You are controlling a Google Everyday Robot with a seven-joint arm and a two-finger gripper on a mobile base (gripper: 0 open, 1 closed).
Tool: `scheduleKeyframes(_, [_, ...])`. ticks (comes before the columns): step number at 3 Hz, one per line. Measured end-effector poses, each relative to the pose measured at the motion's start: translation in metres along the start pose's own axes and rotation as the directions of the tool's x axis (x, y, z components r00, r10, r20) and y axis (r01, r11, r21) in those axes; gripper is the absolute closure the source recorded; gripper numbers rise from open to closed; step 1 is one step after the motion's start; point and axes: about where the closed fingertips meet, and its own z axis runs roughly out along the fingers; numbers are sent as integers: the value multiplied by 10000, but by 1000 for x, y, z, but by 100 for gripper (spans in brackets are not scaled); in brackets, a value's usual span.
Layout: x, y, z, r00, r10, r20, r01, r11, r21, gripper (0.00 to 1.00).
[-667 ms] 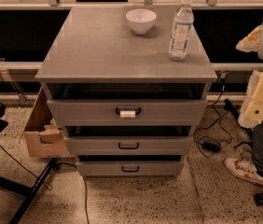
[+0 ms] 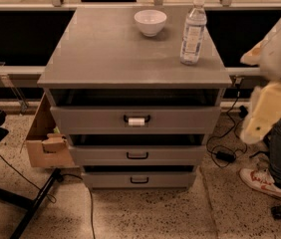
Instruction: Open top drawer
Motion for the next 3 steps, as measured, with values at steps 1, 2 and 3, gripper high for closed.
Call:
scheduleKeyframes(1, [-28, 17, 96, 9965, -818, -158, 816, 9966, -107, 0])
scheduleKeyframes(2, [-41, 28, 165, 9936, -1102, -242, 1094, 9934, -350, 0])
scheduleKeyframes(3, [-47, 22, 238, 9846, -1445, -985, 1373, 9876, -767, 0])
